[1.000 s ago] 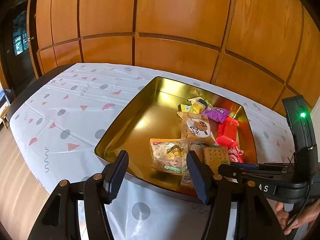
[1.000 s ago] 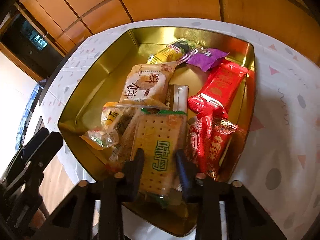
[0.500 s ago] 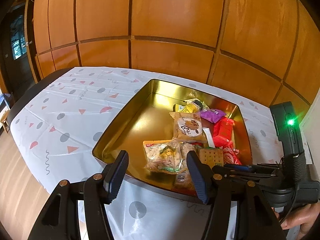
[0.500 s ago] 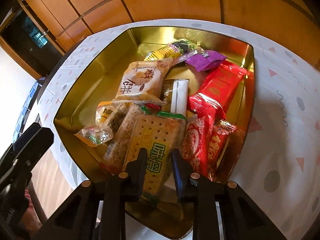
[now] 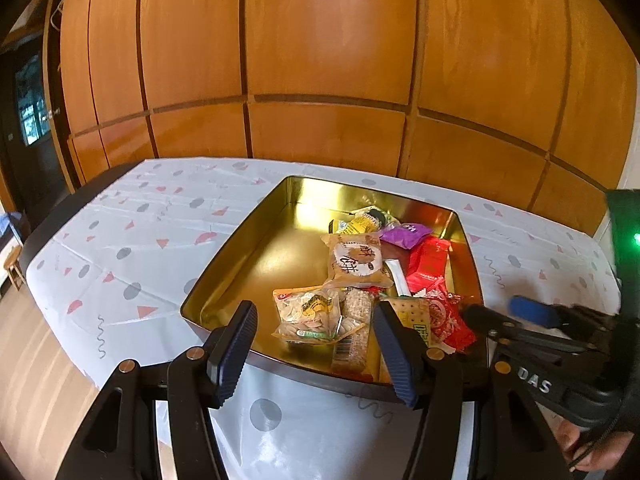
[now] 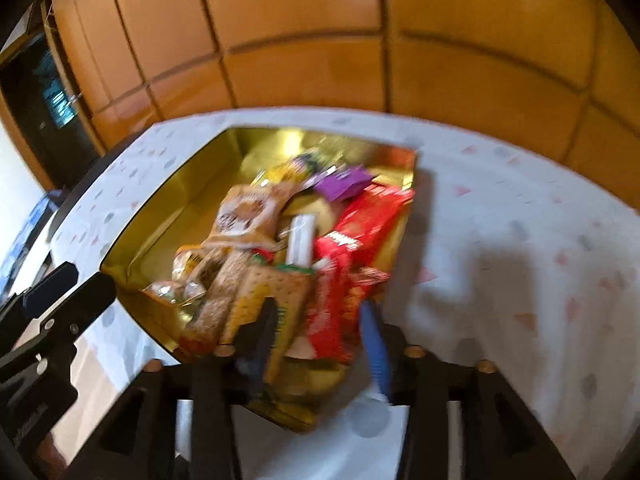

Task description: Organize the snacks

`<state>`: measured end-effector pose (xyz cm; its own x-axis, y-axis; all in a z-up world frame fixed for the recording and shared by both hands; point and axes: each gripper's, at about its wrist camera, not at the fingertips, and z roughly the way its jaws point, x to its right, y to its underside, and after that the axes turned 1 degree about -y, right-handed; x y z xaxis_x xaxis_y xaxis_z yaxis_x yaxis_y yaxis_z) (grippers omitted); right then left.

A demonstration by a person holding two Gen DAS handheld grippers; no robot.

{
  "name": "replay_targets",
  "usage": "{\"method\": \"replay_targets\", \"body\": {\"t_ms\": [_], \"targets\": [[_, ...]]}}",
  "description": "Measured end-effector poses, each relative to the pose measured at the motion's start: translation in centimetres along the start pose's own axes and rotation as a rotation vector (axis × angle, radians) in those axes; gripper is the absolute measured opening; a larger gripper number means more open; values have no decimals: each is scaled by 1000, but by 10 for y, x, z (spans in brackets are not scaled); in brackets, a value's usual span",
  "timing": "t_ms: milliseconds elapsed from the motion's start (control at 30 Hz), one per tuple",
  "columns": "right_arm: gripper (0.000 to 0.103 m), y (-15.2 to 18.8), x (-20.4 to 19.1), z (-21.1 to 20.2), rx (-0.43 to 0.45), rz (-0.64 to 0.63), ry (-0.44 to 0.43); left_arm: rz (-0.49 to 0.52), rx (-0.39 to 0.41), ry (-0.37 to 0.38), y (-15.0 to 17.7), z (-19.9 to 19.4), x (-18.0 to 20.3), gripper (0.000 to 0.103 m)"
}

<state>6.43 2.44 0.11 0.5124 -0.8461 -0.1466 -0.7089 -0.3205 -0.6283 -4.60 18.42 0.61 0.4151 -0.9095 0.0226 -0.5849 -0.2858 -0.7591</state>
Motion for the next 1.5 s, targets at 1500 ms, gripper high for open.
{"method": "replay_targets", "body": {"t_ms": [1500], "targets": [[74, 38, -2, -46, 128, 6, 126, -7, 75, -29, 8, -26, 8, 77]]}}
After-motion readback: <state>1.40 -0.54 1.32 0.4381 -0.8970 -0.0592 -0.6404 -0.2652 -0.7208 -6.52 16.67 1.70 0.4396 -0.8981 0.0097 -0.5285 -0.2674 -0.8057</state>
